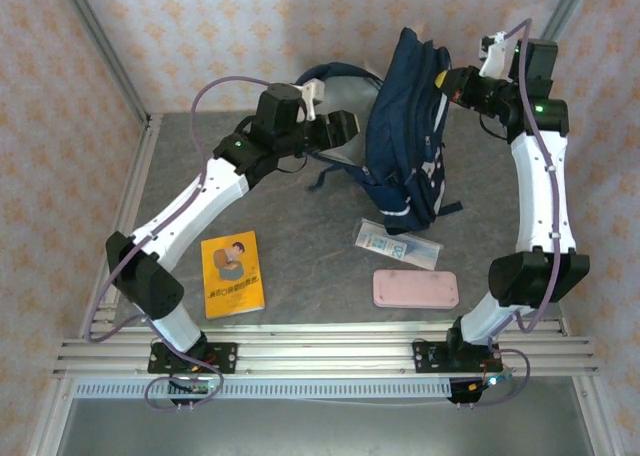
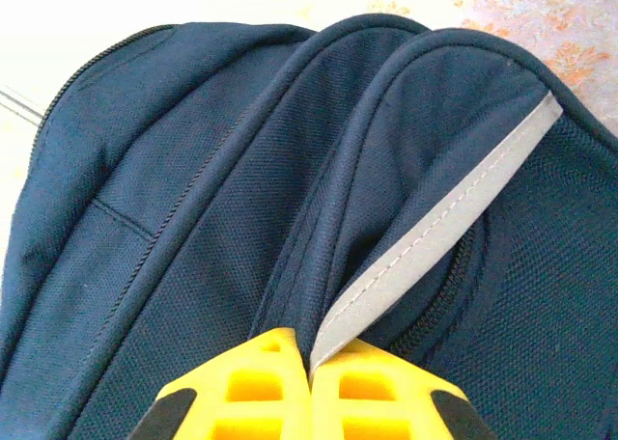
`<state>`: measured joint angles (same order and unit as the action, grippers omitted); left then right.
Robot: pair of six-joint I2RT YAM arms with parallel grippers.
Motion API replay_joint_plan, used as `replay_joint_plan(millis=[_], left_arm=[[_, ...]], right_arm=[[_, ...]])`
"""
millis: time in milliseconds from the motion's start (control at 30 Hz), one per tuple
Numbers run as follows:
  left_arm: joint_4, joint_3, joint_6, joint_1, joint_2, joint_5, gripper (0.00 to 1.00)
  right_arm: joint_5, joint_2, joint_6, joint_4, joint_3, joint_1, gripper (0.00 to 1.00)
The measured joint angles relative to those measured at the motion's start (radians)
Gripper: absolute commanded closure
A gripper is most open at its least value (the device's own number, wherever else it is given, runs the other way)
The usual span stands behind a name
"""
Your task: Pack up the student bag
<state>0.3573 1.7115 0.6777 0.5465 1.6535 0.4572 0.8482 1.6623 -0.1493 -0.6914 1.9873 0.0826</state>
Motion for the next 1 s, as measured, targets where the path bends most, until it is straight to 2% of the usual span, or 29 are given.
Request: replay_joint_plan(millis=[167,400,700,867,1000], left_arm=[[0.055,-0.08,-0.018,-0.051,-0.068,-0.03,0.36],[0.125,-0.153,-0.037,-0.169,-0.229,-0.174,0.34],[0.158,-0.215,-0.095,-0.175,-0.47,-0.385,0.33],[0.164,-0.229,-0.104,-0.175,-0.484,-0.411,0.33],[0.171,-0.262,-0.101,-0.175,-0.464,-0.397,0.33]], right_arm=[[-0.02,0.095,0.005,0.0,0.077,-0.08,1.0],[-0.092,0.276,0.047,-0.042,0.261,-0.276,1.0],[-0.138,0.415,0.06,-0.01,0.241,-0.528,1.0],[-0.143,0.506,0.051,0.031,0.241,-0.632,1.0],[-0.166,0.555,-0.002,0.083,0.234,-0.672,1.0]])
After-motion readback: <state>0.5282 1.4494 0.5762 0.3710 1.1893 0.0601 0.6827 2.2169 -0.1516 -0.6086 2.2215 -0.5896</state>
